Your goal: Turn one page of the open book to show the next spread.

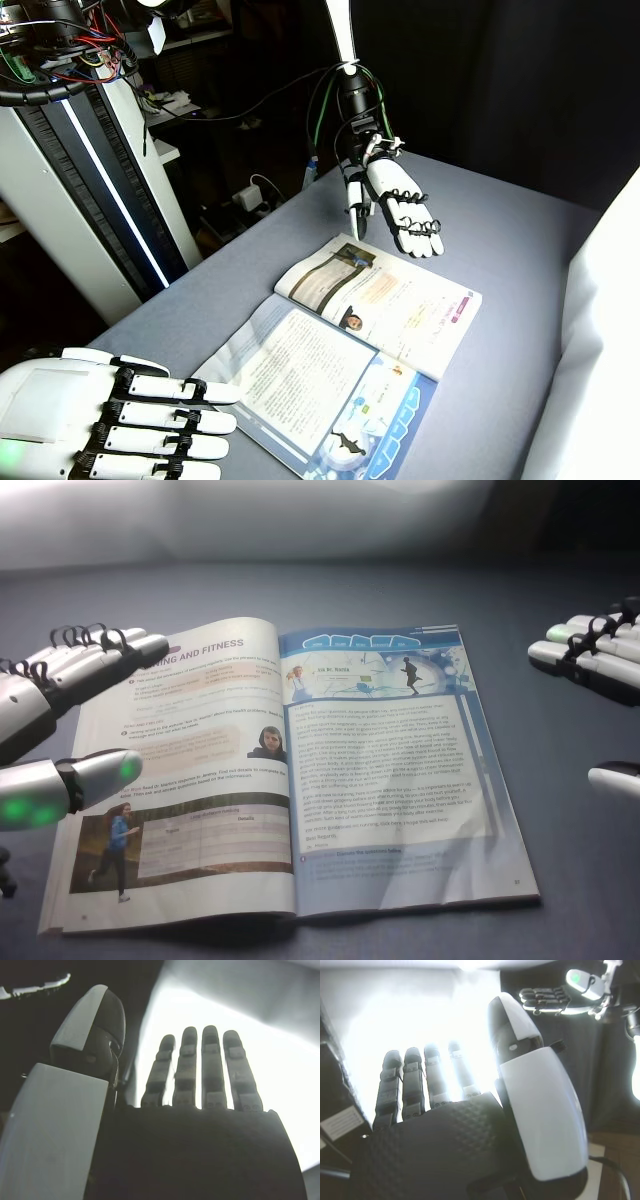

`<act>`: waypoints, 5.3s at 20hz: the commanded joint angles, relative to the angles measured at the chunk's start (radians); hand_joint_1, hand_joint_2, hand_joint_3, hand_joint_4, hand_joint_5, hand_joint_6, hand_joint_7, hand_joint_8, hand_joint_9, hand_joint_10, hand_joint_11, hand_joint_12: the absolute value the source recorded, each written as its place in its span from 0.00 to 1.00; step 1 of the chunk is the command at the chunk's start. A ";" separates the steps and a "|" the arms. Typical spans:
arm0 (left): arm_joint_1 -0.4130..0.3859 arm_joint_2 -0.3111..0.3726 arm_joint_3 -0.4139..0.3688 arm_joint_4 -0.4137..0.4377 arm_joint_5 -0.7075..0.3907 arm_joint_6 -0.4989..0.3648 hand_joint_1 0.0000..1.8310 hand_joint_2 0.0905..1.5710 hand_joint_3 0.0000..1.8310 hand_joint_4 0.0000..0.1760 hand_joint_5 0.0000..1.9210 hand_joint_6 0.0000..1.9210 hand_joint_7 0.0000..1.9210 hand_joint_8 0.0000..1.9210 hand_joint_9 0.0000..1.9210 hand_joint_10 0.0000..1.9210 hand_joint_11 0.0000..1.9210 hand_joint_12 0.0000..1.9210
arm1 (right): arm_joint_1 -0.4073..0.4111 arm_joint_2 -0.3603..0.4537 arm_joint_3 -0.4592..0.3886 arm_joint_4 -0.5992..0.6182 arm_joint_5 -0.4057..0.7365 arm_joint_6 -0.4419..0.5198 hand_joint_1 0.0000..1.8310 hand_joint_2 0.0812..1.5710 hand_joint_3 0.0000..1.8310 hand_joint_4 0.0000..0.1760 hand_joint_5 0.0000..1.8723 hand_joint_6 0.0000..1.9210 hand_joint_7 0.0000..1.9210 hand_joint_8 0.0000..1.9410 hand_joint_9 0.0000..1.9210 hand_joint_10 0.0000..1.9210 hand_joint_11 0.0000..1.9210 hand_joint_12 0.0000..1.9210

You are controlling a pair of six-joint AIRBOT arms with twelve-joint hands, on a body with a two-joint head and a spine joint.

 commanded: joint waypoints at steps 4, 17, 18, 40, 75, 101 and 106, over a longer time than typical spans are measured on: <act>-0.005 0.013 0.002 -0.012 -0.090 -0.009 0.12 0.86 0.00 0.37 0.01 0.00 0.00 0.00 0.00 0.00 0.00 0.00 | 0.014 0.005 0.001 -0.022 0.047 0.004 0.15 0.83 0.01 0.00 0.00 0.00 0.00 0.00 0.00 0.00 0.00 0.00; 0.060 0.050 -0.023 -0.105 -0.157 0.025 0.14 0.88 0.00 0.02 0.00 0.00 0.00 0.00 0.00 0.00 0.00 0.00 | 0.171 -0.133 0.102 -0.454 -0.332 0.275 0.09 0.81 0.00 0.00 0.00 0.00 0.00 0.00 0.00 0.00 0.00 0.00; 0.072 0.055 -0.028 -0.122 -0.170 0.029 0.14 0.88 0.00 0.04 0.01 0.00 0.00 0.00 0.00 0.00 0.00 0.00 | 0.176 -0.145 0.110 -0.490 -0.346 0.306 0.08 0.80 0.00 0.00 0.00 0.00 0.00 0.00 0.00 0.00 0.00 0.00; 0.239 0.058 -0.066 -0.235 -0.164 0.033 0.13 0.92 0.01 0.08 0.05 0.00 0.00 0.00 0.00 0.00 0.00 0.00 | 0.330 -0.443 0.276 -0.785 -0.315 0.541 0.00 0.77 0.00 0.00 0.00 0.00 0.00 0.00 0.00 0.00 0.00 0.00; 0.252 0.056 -0.084 -0.283 -0.276 0.048 0.16 0.88 0.00 0.15 0.05 0.01 0.00 0.00 0.00 0.00 0.00 0.00 | 0.495 -0.336 0.165 -0.619 0.111 0.355 0.00 0.73 0.00 0.00 0.00 0.00 0.00 0.00 0.00 0.00 0.00 0.00; 0.063 0.044 -0.042 -0.213 -0.461 0.057 0.15 0.89 0.01 0.39 0.00 0.00 0.00 0.00 0.00 0.00 0.00 0.00 | 0.108 0.028 -0.037 0.082 0.533 -0.091 0.20 0.80 0.00 0.10 0.00 0.00 0.00 0.00 0.04 0.01 0.00 0.23; 0.063 0.038 -0.040 -0.227 -0.515 0.059 0.14 0.86 0.00 0.64 0.00 0.00 0.00 0.00 0.00 0.00 0.00 0.00 | 0.056 0.042 -0.043 0.106 0.672 -0.067 0.13 0.80 0.00 0.00 0.00 0.00 0.00 0.00 0.00 0.00 0.00 0.21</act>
